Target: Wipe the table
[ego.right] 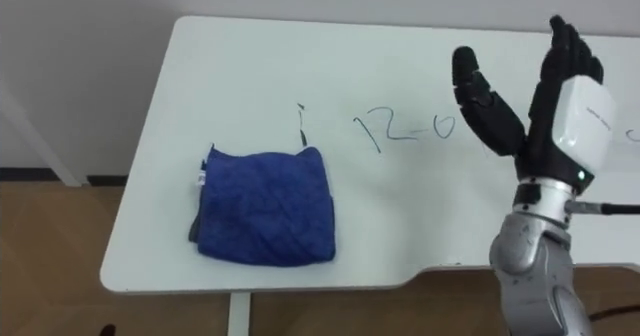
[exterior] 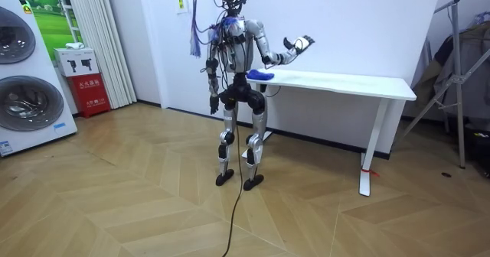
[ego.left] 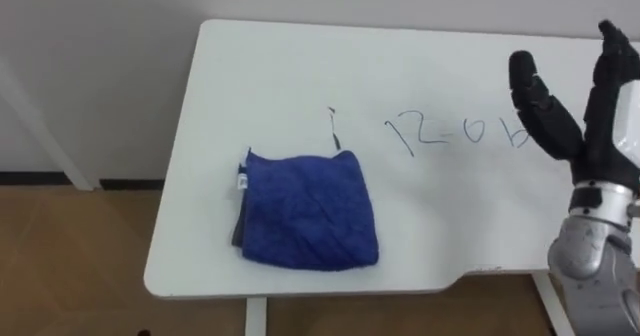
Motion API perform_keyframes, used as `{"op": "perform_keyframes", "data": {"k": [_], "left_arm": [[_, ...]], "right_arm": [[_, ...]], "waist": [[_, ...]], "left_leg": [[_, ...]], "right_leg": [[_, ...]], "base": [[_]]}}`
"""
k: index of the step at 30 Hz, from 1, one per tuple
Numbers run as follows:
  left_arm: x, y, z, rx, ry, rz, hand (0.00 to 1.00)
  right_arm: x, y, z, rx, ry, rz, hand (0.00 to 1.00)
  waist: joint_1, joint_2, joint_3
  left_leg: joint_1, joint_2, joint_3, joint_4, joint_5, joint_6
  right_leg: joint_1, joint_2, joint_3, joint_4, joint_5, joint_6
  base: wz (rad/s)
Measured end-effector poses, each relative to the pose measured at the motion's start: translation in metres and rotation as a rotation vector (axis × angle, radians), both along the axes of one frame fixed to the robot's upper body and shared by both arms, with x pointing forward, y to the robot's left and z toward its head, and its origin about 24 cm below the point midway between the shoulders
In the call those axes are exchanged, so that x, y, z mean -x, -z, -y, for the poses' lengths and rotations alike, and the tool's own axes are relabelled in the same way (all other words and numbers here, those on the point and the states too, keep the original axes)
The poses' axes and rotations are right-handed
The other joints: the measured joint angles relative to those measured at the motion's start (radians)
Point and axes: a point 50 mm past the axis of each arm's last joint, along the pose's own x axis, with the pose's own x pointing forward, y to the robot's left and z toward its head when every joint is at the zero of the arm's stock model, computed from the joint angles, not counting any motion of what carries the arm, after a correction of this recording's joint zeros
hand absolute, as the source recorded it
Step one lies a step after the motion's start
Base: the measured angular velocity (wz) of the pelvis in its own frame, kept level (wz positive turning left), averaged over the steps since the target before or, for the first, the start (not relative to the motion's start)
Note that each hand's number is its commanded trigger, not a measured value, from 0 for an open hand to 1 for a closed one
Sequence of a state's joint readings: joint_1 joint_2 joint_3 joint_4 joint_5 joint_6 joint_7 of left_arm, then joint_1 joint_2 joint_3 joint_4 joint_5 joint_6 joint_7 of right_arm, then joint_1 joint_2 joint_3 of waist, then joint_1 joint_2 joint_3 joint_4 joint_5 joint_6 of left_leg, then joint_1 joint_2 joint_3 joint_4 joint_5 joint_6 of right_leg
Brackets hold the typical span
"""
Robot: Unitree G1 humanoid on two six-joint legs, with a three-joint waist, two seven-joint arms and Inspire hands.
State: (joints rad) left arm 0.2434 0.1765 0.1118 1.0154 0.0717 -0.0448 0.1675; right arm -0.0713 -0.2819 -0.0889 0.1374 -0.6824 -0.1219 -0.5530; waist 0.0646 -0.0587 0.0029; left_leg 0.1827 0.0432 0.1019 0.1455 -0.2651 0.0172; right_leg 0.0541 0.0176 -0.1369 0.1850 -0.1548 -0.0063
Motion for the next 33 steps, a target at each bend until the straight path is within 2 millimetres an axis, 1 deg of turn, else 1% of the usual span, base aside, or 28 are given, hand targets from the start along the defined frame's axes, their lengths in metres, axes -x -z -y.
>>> {"op": "perform_keyframes", "data": {"k": [2,4,5,6,7,8,9,11,12,14,15,16,20,22,25,29,32,33], "left_arm": [[-0.002,0.000,0.002,0.008,0.023,0.001,0.00],[-0.006,0.000,0.003,0.008,0.034,0.009,0.00],[-0.007,0.000,0.003,0.008,0.035,0.011,0.00],[-0.007,0.000,0.003,0.008,0.036,0.013,0.00],[-0.007,0.000,0.004,0.009,0.042,0.011,0.00],[-0.007,0.001,0.005,0.011,0.049,0.010,0.00],[-0.008,0.001,0.006,0.013,0.059,0.007,0.00],[-0.012,0.000,0.006,0.011,0.065,0.017,0.00],[-0.016,0.000,0.006,0.010,0.067,0.025,0.00],[-0.018,0.000,0.007,0.009,0.080,0.026,0.00],[-0.019,0.000,0.007,0.010,0.085,0.028,0.00],[-0.021,0.000,0.007,0.009,0.103,0.027,0.00],[-0.026,-0.001,0.007,0.007,0.135,0.032,0.00],[-0.026,-0.001,0.007,0.009,0.136,0.032,0.00],[-0.026,-0.001,0.007,0.009,0.145,0.028,0.00],[-0.026,-0.001,0.008,0.021,0.154,0.025,0.00],[-0.029,-0.002,0.008,0.016,0.167,0.036,0.00],[-0.029,-0.002,0.008,0.015,0.168,0.039,0.00]], "right_arm": [[-0.007,-0.015,-0.014,0.075,-0.073,0.047,0.00],[-0.009,-0.021,-0.024,0.127,-0.135,0.054,0.00],[-0.009,-0.022,-0.028,0.136,-0.155,0.052,0.00],[-0.010,-0.023,-0.036,0.147,-0.195,0.047,0.00],[-0.011,-0.023,-0.043,0.164,-0.227,0.039,0.00],[-0.011,-0.024,-0.046,0.174,-0.241,0.036,0.00],[-0.010,-0.024,-0.052,0.198,-0.265,0.035,0.00],[-0.010,-0.022,-0.058,0.233,-0.291,0.020,0.00],[-0.010,-0.021,-0.062,0.248,-0.305,0.007,0.00],[-0.009,-0.018,-0.070,0.271,-0.338,-0.007,0.00],[-0.008,-0.018,-0.078,0.286,-0.372,-0.011,0.00],[-0.006,-0.016,-0.085,0.296,-0.407,-0.019,0.00],[-0.001,-0.005,-0.106,0.342,-0.512,-0.087,0.00],[0.001,-0.004,-0.113,0.362,-0.542,-0.094,0.00],[0.003,-0.003,-0.120,0.364,-0.584,-0.099,0.00],[0.005,0.000,-0.124,0.373,-0.609,-0.123,0.00],[0.010,0.010,-0.122,0.375,-0.609,-0.161,0.00],[0.012,0.018,-0.122,0.380,-0.611,-0.198,0.00]], "waist": [[0.016,-0.003,0.0007],[0.023,-0.008,0.0010],[0.026,-0.009,0.0014],[0.029,-0.013,-0.0001],[0.031,-0.013,0.0002],[0.032,-0.013,0.0006],[0.042,-0.016,0.0024],[0.048,-0.021,0.0062],[0.056,-0.024,0.0089],[0.060,-0.027,0.0073],[0.064,-0.030,0.0050],[0.065,-0.026,0.0073],[0.073,-0.032,0.0031],[0.079,-0.031,0.0029],[0.080,-0.030,0.0031],[0.080,-0.029,0.0034],[0.079,-0.027,0.0017],[0.079,-0.026,0.0006]], "left_leg": [[0.001,0.001,-0.001,0.000,0.000,0.000],[0.001,0.002,-0.002,0.000,0.000,0.000],[0.001,0.002,-0.002,0.000,0.001,-0.001],[0.001,0.002,-0.003,0.000,0.001,-0.001],[0.001,0.002,-0.005,0.000,0.001,-0.001],[0.001,0.001,-0.005,0.000,0.001,-0.001],[-0.005,0.000,-0.007,-0.001,0.001,-0.001],[-0.010,0.000,-0.008,0.000,0.001,-0.001],[-0.017,0.000,-0.013,0.001,0.001,-0.001],[-0.024,0.000,-0.018,0.003,0.001,-0.001],[-0.030,0.000,-0.022,0.004,0.001,-0.001],[-0.033,0.000,-0.024,0.006,0.001,-0.002],[-0.040,0.001,-0.033,0.006,0.001,-0.002],[-0.041,0.001,-0.034,0.005,0.001,-0.002],[-0.038,0.001,-0.037,0.006,0.001,-0.002],[-0.037,0.000,-0.040,0.005,0.001,-0.002],[-0.032,-0.002,-0.050,0.005,0.001,-0.002],[-0.031,-0.002,-0.051,0.005,0.001,-0.002]], "right_leg": [[-0.001,0.000,-0.002,0.000,0.001,-0.001],[-0.001,0.001,-0.004,0.000,0.001,-0.002],[-0.001,0.001,-0.004,0.000,0.001,-0.002],[-0.001,0.001,-0.004,0.000,0.001,-0.002],[-0.001,0.001,-0.004,0.000,0.001,-0.002],[-0.001,0.001,-0.005,0.000,0.001,-0.002],[-0.001,0.000,-0.004,0.000,0.001,-0.002],[-0.005,0.000,-0.005,0.000,0.001,-0.002],[-0.008,0.000,-0.008,-0.001,0.001,-0.002],[-0.014,0.000,-0.010,-0.001,0.001,-0.002],[-0.019,0.000,-0.011,-0.001,0.001,-0.002],[-0.019,0.000,-0.014,-0.004,0.001,-0.002],[-0.017,0.000,-0.022,-0.016,0.002,-0.003],[-0.017,0.000,-0.025,-0.017,0.002,-0.003],[-0.016,0.000,-0.026,-0.019,0.002,-0.003],[-0.012,0.000,-0.027,-0.024,0.002,-0.003],[0.000,0.000,-0.026,-0.038,0.002,-0.003],[0.002,0.001,-0.025,-0.038,0.002,-0.003]], "base": [[0.00],[0.02],[0.00],[0.00],[0.00],[0.00],[0.00],[0.03],[0.08],[0.06],[0.05],[0.05],[0.06],[0.00],[0.01],[0.01],[0.01],[0.00]]}}
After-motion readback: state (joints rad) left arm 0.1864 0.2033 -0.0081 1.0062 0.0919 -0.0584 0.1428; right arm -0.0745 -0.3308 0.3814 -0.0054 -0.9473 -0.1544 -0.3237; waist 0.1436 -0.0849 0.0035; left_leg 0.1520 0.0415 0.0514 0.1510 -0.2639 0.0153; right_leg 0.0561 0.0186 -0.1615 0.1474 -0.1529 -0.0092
